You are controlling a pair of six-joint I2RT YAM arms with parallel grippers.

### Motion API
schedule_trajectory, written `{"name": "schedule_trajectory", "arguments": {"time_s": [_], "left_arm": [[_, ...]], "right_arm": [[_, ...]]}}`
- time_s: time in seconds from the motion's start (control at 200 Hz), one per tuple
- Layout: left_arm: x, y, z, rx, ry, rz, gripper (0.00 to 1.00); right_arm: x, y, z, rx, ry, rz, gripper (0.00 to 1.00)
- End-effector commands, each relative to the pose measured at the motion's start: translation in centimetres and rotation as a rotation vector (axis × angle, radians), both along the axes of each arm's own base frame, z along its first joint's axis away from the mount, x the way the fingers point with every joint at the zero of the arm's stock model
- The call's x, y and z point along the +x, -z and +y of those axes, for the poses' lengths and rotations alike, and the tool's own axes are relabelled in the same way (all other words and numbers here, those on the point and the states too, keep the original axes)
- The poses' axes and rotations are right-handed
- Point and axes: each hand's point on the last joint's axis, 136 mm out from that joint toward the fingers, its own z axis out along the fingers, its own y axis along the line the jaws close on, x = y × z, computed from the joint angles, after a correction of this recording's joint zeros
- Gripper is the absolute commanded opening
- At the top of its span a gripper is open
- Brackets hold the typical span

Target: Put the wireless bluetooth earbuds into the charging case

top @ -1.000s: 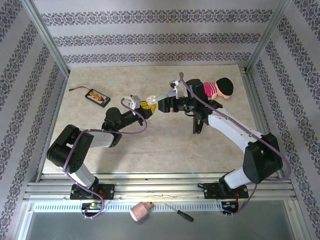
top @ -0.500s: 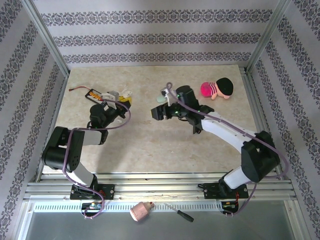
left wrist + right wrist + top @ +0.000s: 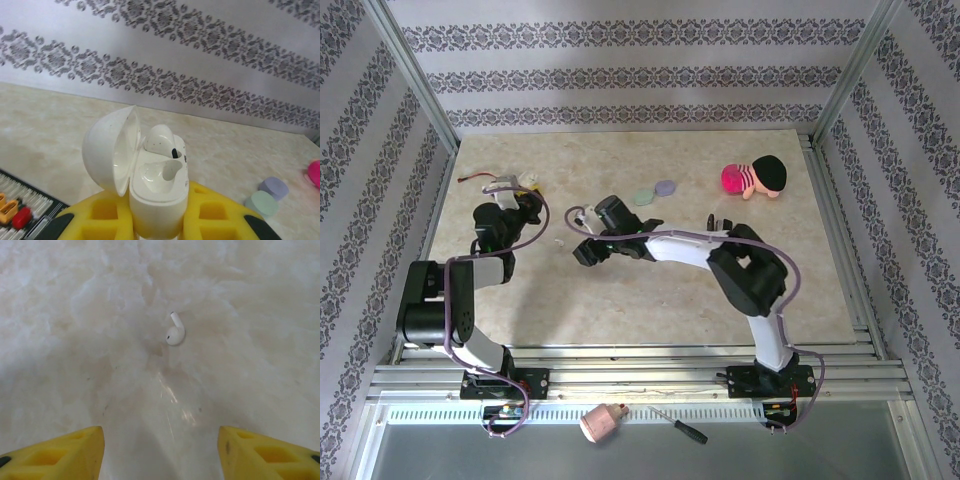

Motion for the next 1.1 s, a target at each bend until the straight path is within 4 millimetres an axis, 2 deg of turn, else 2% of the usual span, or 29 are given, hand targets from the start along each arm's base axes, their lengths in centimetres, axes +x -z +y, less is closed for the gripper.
{"name": "schedule_trajectory", "arguments": {"time_s": [0.0,0.11,0.245,0.49,0.655,0.785,1.094], "left_arm": [[-0.4,-1.1,1.2,-0.028,-0.045,0.011,0.00],[-0.9,-1.4,1.3,-0.026,-0.043,0.007,0.00],[-1.2,-1.6,0.9,-0.034,-0.014,0.001,0.00],[-1.2,-1.6,0.6,-0.039,0.006,0.000,0.00],[-1.2,-1.7,0.6,-0.042,0.004,-0.002,0.00],[-1.3,-1.8,1.5,-0.036,-0.027,0.004,0.00],[-1.8,-2.2,2.1,-0.033,-0.039,0.004,0.00]], "right_arm": [[1.7,0.8,1.7,0.000,-0.004,-0.043,0.58],[2.8,2.1,3.1,0.007,0.000,-0.024,0.55],[3.9,2.9,4.3,0.024,-0.001,0.001,0.54],[4.3,3.9,5.8,0.045,-0.024,0.046,0.53],[4.7,4.8,6.1,0.027,-0.011,0.053,0.51],[5.1,5.8,6.1,-0.006,0.001,0.049,0.47],[4.5,6.6,6.4,-0.102,-0.029,-0.003,0.35]]}}
